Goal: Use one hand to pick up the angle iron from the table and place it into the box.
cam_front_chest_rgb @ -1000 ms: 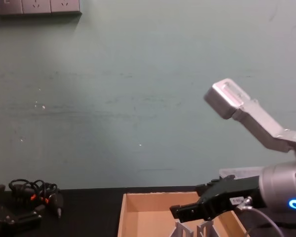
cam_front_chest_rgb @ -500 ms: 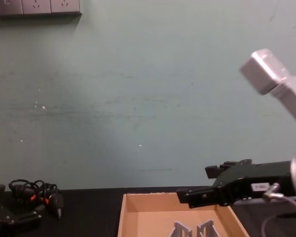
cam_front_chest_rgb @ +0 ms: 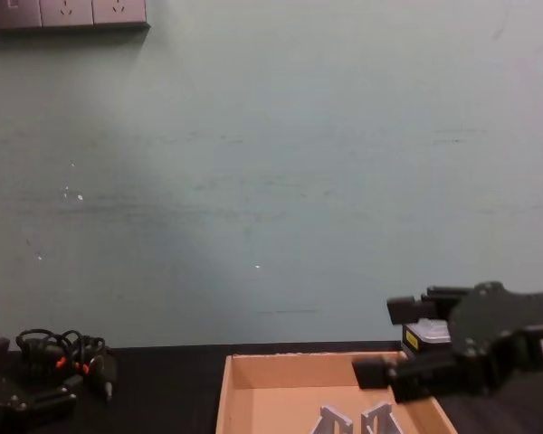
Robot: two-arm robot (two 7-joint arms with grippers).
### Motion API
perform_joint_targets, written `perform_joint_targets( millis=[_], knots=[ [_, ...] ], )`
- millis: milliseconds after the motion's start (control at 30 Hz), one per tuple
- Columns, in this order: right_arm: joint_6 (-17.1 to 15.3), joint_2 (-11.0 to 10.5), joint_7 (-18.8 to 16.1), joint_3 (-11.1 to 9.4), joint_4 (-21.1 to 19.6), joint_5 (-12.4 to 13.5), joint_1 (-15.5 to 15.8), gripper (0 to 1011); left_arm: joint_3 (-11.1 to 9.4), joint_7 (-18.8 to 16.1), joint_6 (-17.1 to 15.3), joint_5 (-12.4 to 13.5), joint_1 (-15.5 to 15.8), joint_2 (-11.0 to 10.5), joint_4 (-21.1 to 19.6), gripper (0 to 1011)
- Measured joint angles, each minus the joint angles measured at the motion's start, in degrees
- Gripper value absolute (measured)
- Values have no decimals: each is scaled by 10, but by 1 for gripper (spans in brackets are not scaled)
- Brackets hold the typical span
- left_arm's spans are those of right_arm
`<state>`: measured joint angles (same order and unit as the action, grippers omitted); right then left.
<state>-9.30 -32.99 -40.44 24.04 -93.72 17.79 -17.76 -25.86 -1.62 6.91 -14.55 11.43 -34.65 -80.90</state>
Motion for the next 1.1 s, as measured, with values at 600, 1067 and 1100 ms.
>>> perform_joint_targets(
  millis=[600,1067,1100],
  knots=[
    [51,-57,-84,60,11,17,14,1004,0,0,0,0,0,0,0,1000],
    [54,-30,-93,119,54,2,-14,1004,0,0,0,0,0,0,0,1000],
    [54,-28,-93,122,56,1,-15,1004,0,0,0,0,0,0,0,1000]
  ],
)
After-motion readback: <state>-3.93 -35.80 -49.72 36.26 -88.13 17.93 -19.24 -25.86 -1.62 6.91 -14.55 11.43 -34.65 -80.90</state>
